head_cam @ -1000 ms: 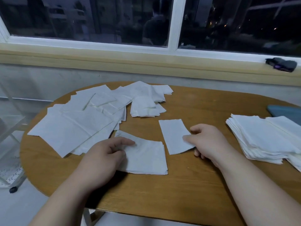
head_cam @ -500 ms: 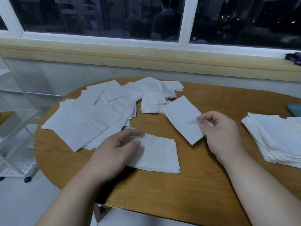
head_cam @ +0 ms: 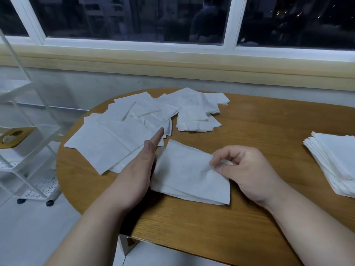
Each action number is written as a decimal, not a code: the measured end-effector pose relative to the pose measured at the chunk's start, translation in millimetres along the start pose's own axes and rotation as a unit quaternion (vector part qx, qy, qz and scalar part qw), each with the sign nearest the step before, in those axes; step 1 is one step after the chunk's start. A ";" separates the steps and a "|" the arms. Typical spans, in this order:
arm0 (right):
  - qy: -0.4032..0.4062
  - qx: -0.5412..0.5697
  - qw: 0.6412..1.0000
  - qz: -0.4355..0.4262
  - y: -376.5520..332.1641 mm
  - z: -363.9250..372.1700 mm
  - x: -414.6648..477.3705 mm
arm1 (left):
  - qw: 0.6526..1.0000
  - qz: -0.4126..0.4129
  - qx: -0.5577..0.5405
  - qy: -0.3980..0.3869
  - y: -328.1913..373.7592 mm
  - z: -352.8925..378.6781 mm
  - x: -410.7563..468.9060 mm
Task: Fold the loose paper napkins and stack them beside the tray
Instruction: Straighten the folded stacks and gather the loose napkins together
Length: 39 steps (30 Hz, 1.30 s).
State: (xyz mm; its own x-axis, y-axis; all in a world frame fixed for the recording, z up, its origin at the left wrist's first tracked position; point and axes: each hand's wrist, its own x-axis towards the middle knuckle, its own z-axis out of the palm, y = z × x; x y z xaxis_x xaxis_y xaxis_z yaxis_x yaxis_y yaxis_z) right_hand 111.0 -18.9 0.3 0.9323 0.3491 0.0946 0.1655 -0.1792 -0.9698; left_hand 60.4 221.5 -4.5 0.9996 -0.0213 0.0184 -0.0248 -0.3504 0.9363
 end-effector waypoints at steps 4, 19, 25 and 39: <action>0.013 -0.074 0.997 -0.010 2.4 4.7 4.4 | 0.998 0.037 0.041 -0.037 1.3 -6.4 -3.6; -0.019 -0.075 0.997 0.004 -6.6 3.5 0.1 | 0.993 0.027 0.043 -0.104 4.4 -6.7 -2.4; -0.033 -0.073 0.997 0.007 -6.4 5.8 2.4 | 0.992 0.023 0.065 -0.106 5.7 -6.9 -2.8; -0.050 -0.210 0.975 -0.055 -1.5 -5.1 -3.2 | 0.994 0.047 0.089 -0.051 12.5 7.9 -0.5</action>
State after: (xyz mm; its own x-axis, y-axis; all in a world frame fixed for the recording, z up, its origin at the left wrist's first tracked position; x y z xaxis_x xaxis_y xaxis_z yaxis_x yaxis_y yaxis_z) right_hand 109.4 -24.4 2.6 0.8689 0.4713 0.1512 0.4001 -0.4890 -0.7751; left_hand 59.4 209.7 4.4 0.9865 -0.1533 0.0579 -0.1283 -0.5025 0.8550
